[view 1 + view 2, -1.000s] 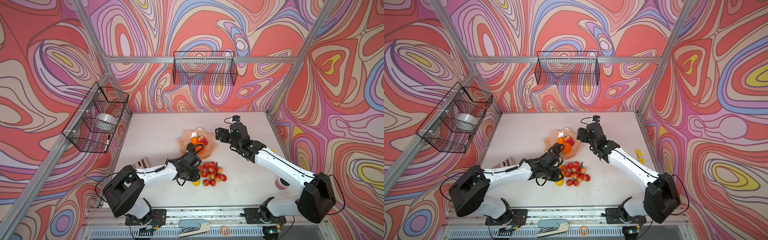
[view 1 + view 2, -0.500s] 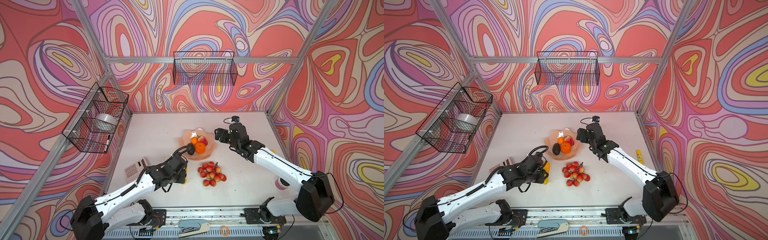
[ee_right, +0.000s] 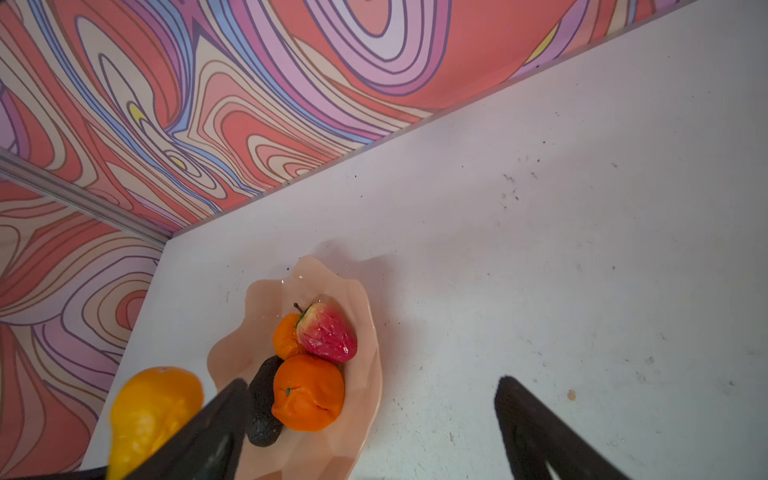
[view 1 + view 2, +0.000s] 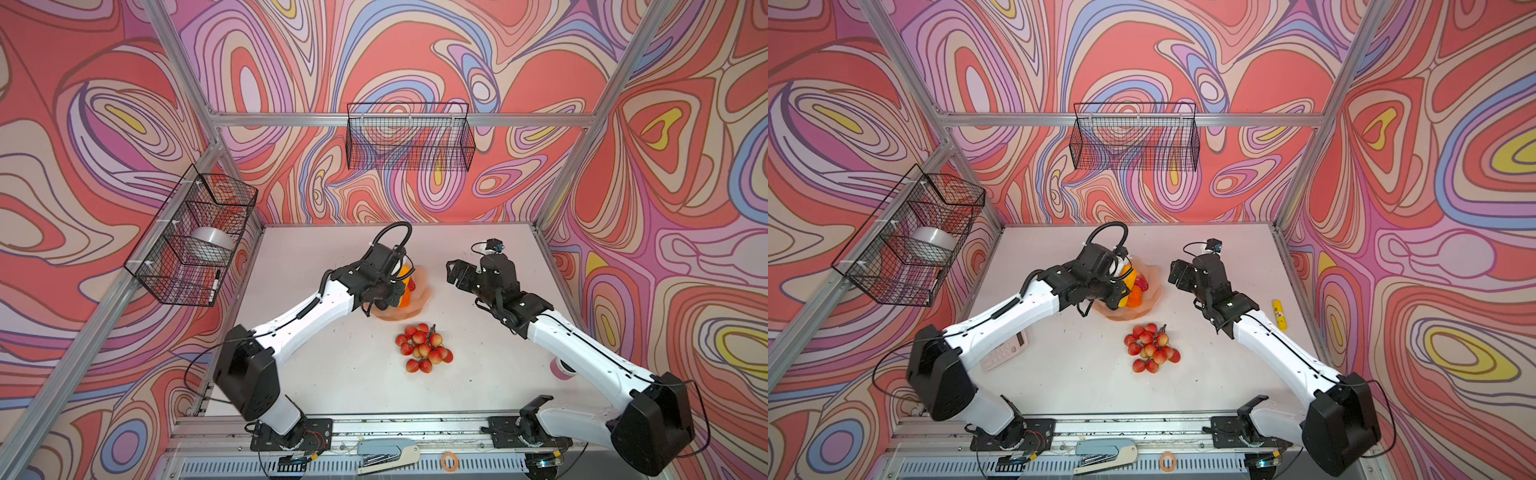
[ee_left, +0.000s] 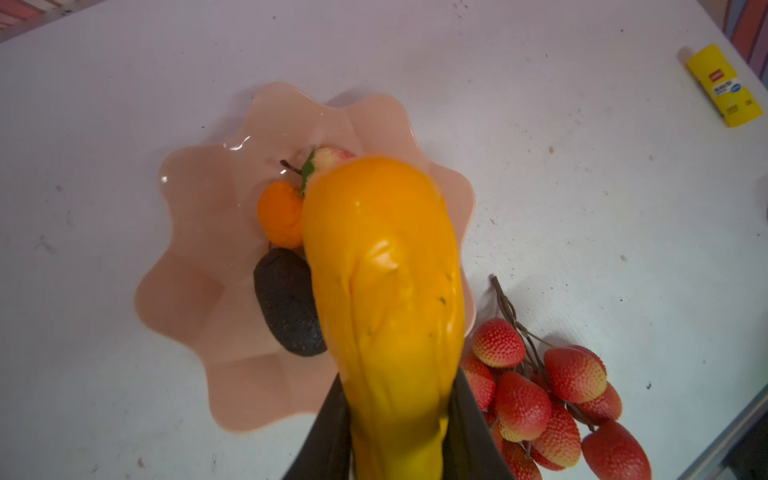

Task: Place and organize the fake fruits in the fruit bowl
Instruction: 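Lower the yellow fruit into the bowl and open the left gripper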

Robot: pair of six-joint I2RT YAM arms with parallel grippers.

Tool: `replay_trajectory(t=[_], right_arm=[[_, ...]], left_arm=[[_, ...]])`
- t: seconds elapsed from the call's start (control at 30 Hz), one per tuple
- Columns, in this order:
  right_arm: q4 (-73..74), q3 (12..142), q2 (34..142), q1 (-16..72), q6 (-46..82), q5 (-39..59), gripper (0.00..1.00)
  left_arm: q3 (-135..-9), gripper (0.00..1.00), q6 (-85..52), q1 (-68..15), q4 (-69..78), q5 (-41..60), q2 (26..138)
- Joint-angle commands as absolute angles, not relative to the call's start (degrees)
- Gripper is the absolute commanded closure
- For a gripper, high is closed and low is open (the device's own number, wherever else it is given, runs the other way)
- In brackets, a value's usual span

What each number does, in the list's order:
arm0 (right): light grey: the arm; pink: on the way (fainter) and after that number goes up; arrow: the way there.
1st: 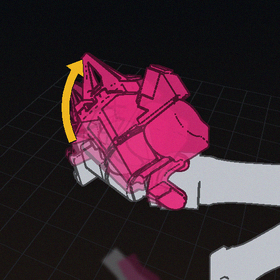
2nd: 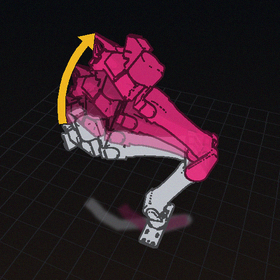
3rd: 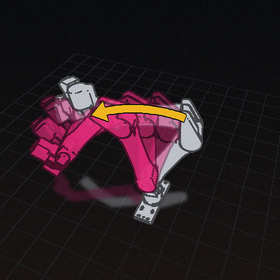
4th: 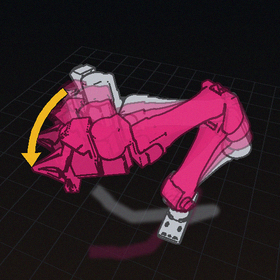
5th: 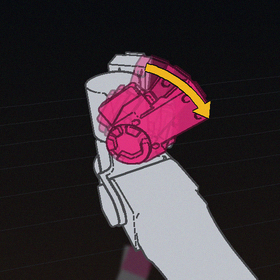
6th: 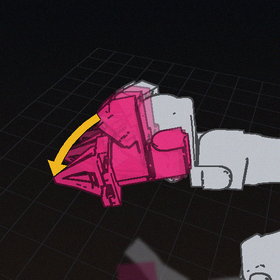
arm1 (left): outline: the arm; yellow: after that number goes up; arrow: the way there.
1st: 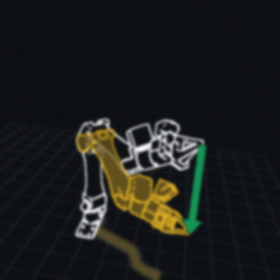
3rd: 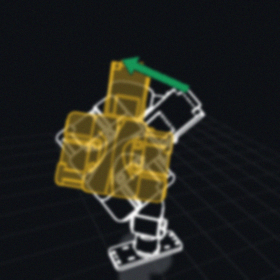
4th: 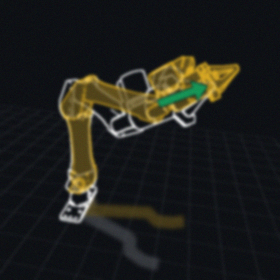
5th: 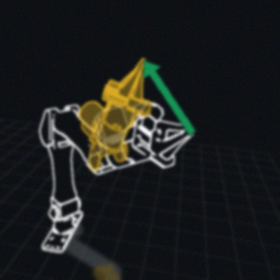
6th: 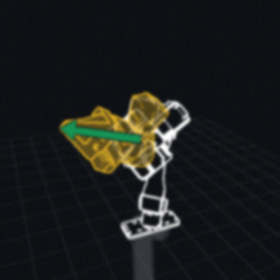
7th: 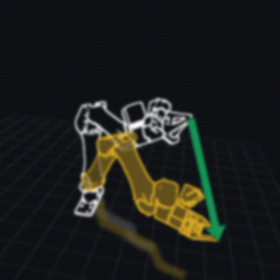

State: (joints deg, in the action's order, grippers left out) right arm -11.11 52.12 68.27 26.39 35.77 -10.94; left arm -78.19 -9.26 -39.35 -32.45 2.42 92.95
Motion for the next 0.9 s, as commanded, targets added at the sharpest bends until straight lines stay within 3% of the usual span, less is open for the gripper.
replay_trajectory(t=[0.0, 0.53, 0.63, 0.87], right_arm=[[-12.3, 50.5, 64.9, 25.9, 37.2, -13.1, 0.03], [-13.8, 50.3, 64.4, 25.2, 37.3, -12.3, 0.04], [-14.9, 50.3, 64.9, 25.3, 37.7, -11.9, 0.04], [-19.9, 49.1, 67.7, 25.3, 39.4, -5.3, 0.06]], left_arm=[[-83.0, 0.82, -2.2, -39.2, -32.4, 6.4, 97.7], [-94.8, 0.78, 1.7, -39.4, -38.8, 3.4, 115.1], [-94.6, 0.68, 0.8, -39.4, -38.4, 3.2, 114.8], [-93.3, 0.32, -2.3, -39.0, -34.3, 3.3, 108.3]])
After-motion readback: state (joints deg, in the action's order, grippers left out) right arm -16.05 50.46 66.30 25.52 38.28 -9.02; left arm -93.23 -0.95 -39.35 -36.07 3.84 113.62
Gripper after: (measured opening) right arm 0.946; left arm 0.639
